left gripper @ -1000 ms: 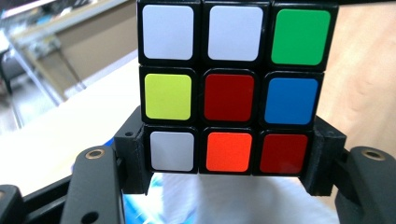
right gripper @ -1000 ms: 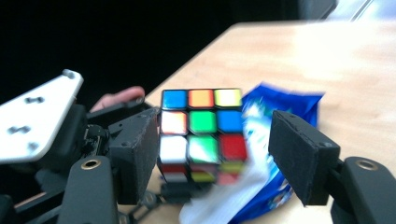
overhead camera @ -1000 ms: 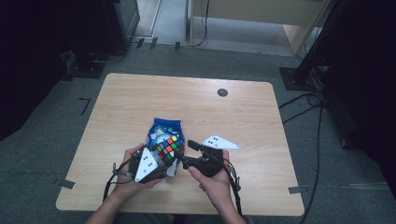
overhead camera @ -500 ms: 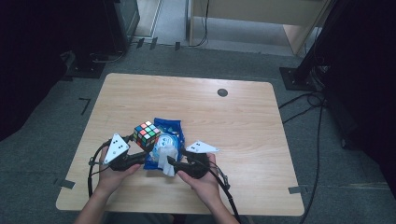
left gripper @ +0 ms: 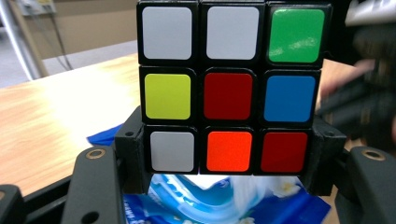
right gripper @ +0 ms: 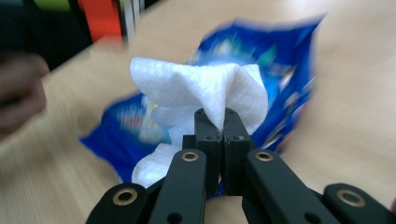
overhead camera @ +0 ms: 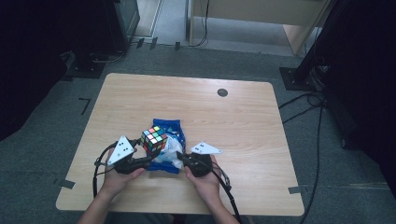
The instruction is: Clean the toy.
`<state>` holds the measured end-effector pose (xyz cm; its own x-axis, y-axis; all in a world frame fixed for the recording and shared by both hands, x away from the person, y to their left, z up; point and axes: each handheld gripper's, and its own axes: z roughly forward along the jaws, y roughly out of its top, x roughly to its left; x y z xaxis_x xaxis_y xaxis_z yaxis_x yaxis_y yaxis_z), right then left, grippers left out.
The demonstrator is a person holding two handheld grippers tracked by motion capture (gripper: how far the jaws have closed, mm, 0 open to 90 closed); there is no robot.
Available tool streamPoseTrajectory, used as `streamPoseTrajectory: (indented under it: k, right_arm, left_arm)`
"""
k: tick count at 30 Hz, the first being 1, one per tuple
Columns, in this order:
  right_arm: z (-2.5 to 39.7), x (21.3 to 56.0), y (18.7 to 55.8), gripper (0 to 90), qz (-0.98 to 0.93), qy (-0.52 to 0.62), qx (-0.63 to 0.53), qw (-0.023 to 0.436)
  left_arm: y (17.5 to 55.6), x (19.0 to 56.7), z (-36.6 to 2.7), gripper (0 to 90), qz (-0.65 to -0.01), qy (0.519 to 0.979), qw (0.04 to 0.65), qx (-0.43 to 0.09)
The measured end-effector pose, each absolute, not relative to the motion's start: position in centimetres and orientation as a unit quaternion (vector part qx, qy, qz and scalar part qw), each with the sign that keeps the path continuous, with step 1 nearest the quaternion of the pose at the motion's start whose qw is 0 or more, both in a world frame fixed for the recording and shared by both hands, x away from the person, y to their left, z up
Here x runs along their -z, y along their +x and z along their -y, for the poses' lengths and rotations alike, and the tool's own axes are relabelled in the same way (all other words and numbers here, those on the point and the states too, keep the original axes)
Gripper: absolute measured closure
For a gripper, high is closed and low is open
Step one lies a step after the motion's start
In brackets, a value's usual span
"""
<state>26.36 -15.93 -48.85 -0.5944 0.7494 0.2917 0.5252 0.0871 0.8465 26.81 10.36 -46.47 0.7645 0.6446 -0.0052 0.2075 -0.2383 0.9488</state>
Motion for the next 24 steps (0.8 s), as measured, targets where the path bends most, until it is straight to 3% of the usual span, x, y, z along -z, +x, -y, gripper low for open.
streamPoseTrajectory:
  k: [6,17,24]
  right_arm:
    - [18.4,45.4,25.4,89.3,-0.699,0.388,-0.579,0.161]
    - [17.0,44.3,24.7,89.0,-0.714,0.354,-0.590,0.127]
    - [15.6,42.8,23.3,89.0,-0.727,0.309,-0.605,0.105]
  left_arm:
    - [25.8,47.0,-8.3,34.0,-0.224,0.796,0.527,-0.196]
    - [24.5,48.0,-5.5,34.1,-0.177,0.829,0.491,-0.199]
    - [25.1,47.7,-6.2,34.1,-0.216,0.810,0.511,-0.188]
